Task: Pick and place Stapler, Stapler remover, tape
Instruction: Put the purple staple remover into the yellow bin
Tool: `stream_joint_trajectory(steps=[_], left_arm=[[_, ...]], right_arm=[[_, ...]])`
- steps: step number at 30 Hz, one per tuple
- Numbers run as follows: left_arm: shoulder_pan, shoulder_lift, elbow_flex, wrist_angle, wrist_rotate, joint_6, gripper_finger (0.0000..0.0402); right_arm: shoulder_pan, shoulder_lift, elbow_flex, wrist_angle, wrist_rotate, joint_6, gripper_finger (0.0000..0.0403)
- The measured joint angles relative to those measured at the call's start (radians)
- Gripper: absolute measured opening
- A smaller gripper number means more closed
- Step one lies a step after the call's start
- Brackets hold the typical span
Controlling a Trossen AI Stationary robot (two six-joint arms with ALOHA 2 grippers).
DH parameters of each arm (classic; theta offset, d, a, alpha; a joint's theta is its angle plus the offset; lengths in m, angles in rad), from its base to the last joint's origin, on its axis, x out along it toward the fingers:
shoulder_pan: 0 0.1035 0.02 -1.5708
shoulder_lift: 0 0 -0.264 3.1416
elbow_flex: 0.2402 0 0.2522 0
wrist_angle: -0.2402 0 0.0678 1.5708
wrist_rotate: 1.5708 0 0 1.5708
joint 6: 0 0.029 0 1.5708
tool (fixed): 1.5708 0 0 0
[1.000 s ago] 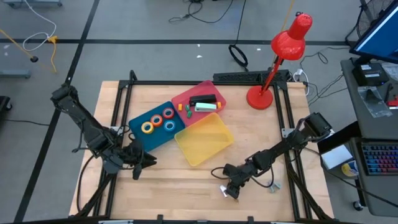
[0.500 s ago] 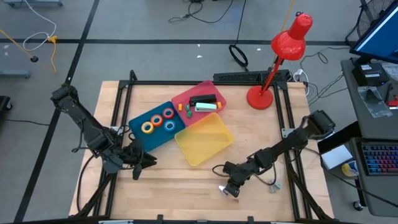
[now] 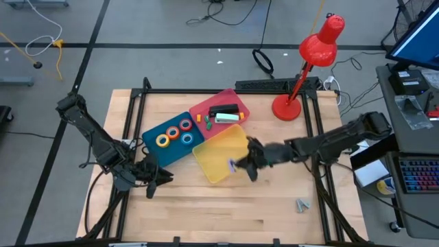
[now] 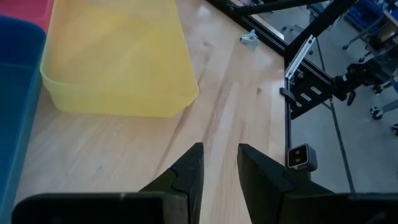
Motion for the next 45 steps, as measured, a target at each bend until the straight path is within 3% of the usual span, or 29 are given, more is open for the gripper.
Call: stream_joint_trajectory(steps=[6,12,19,27,37,40,45], left_arm=[[0.0,0.0,0.0,0.016,-0.006,-0.001,0.0097],[0.0,0.0,0.0,0.057,-0.006,-0.006,0.0097],[0.001,0.0,0.0,0.074,-0.005,0.007,0.0097],[0.076,-0.004,0.0,0.081,-0.016,0.172,0.0097],[0.411,-0.045,-0.005,0.147,0.365,0.552,0.0097],[0.476,-0.102,-0.066,0.218,0.447,0.622,0.0097],[0.526,-0.263,-0.227,0.302,0.526,0.607,0.0097]], right_arm=[[-0.162,0.062,0.083,-0.104,-0.059,-0.215,0.0023],[-0.249,0.2,0.261,-0.425,-0.081,-0.404,0.0023],[-0.264,0.366,0.441,-0.592,-0.083,-0.557,0.0031],[-0.264,0.438,0.465,-0.655,-0.111,-0.614,0.0029],[-0.266,0.436,0.465,-0.678,-0.108,-0.638,0.0029],[-0.266,0.436,0.465,-0.675,-0.108,-0.638,0.0034],[-0.266,0.436,0.465,-0.691,-0.107,-0.638,0.0033]])
